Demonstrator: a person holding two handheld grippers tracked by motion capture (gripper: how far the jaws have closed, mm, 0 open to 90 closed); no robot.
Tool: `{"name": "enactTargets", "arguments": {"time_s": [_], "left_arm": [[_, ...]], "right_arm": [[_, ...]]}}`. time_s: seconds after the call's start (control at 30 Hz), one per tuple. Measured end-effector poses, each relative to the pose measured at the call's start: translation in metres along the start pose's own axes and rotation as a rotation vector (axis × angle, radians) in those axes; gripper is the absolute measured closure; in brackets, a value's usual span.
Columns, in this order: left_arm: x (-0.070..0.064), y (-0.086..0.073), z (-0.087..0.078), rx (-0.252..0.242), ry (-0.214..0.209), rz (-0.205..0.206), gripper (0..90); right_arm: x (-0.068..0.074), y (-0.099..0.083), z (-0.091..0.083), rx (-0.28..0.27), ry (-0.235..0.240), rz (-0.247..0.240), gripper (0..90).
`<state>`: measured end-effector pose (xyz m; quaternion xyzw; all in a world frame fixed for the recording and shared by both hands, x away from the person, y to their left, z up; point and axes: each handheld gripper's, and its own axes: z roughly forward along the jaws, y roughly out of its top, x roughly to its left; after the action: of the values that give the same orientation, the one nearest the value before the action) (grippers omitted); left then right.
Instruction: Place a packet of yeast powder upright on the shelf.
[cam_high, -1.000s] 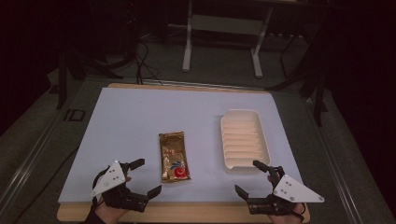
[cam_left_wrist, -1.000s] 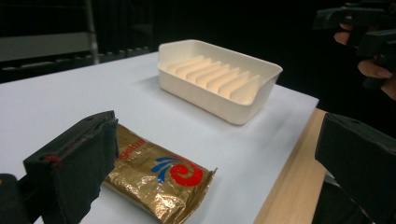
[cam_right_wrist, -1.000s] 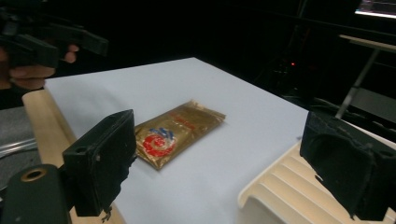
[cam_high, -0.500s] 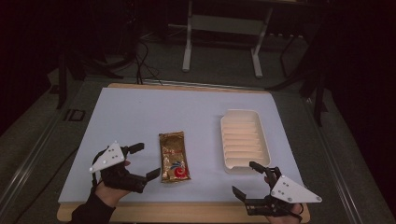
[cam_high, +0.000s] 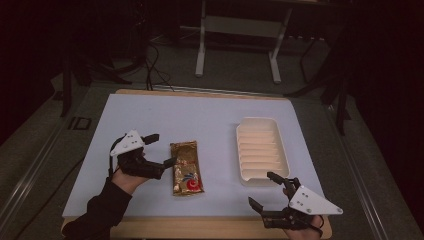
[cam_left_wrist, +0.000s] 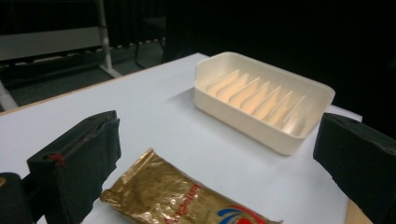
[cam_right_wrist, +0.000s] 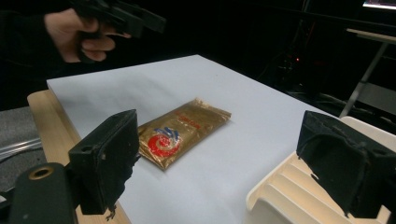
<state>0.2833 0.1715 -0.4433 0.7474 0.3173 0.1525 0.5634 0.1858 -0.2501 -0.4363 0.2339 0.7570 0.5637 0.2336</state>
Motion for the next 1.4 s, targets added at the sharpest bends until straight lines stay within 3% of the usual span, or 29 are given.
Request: {"name": "enactTargets", "arguments": {"time_s": [0.3,0.33,0.37,0.5,0.6,0.8,0.83,0.93,1.17,1.4], "left_arm": [[0.025,-0.006,0.03,0.056,0.044,-0.015,2.8],[0.028,-0.007,0.033,0.069,0.032,-0.014,3.5],[0.032,-0.009,0.036,0.081,0.052,-0.01,4.2],[0.044,-0.015,0.048,0.119,0.034,-0.03,7.2],[0.052,-0.021,0.055,0.138,0.049,-0.034,10.7],[0.058,-0.033,0.068,0.167,0.082,-0.008,19.6],[0.061,-0.035,0.069,0.166,0.063,-0.026,21.4],[0.067,-0.042,0.075,0.189,0.065,-0.039,26.6],[0.076,-0.054,0.087,0.271,0.112,-0.067,29.0],[0.081,-0.059,0.094,0.289,0.137,-0.075,32.2]], "right_arm": [[0.0,-0.001,0.002,0.005,0.005,0.002,13.0],[0.0,-0.001,0.002,0.008,0.01,0.004,13.0],[0.0,-0.001,0.002,0.007,0.009,0.002,13.0],[0.0,-0.002,0.003,0.008,0.015,0.003,13.1],[0.0,-0.002,0.003,0.012,0.02,0.008,13.1],[-0.001,-0.004,0.004,0.013,0.032,0.02,13.1],[-0.001,-0.004,0.004,0.012,0.032,0.02,13.1],[0.0,-0.004,0.004,0.014,0.038,0.022,13.1],[0.0,-0.005,0.005,0.018,0.047,0.02,13.3],[0.001,-0.005,0.006,0.025,0.056,0.024,13.4]]}}
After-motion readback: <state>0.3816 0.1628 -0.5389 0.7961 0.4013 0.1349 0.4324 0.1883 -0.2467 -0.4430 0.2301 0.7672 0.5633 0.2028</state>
